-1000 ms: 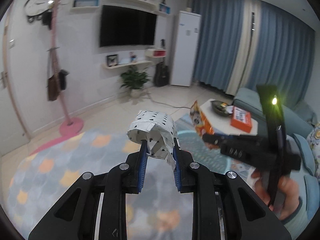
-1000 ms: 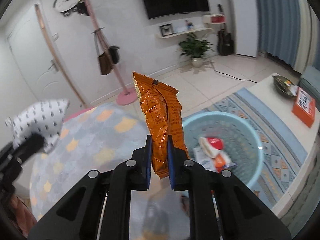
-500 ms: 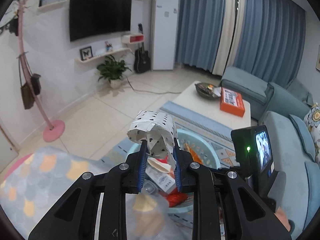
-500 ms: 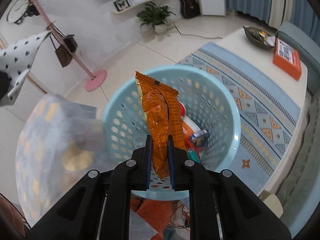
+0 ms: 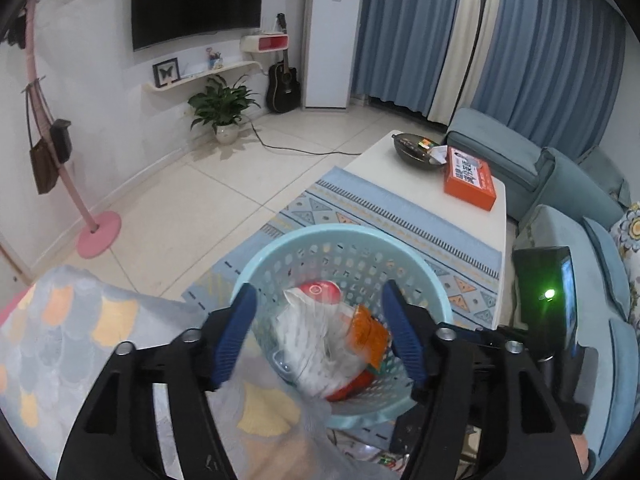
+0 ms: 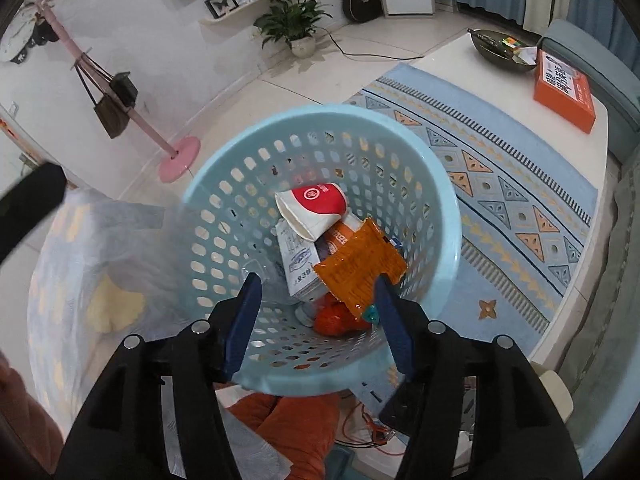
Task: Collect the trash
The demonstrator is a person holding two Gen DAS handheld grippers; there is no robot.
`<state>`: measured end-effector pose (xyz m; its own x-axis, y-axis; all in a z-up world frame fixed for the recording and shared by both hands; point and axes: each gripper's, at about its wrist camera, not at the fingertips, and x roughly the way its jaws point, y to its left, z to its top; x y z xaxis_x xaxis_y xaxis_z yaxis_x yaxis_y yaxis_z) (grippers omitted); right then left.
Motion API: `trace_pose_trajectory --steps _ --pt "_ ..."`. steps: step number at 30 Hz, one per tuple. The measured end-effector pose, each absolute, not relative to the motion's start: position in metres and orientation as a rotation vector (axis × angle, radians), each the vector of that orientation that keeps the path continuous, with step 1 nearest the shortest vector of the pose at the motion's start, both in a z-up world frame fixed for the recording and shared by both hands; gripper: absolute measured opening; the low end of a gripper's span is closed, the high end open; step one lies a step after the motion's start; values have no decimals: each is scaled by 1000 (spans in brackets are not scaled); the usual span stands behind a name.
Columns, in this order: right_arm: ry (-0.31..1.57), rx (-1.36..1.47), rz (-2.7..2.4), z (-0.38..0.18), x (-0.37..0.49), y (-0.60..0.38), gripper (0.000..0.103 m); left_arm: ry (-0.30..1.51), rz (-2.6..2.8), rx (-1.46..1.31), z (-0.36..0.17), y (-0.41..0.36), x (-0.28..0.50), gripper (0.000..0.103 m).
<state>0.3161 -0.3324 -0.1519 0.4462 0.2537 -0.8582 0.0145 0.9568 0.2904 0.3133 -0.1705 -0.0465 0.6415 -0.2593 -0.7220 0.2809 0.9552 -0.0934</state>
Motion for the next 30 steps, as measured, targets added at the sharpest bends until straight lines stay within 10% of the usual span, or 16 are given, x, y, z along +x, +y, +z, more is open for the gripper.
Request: trace_pose_trajectory --steps 30 --pt "685 194 179 -34 150 -265 63 504 -26 -141 -19 -43 113 83"
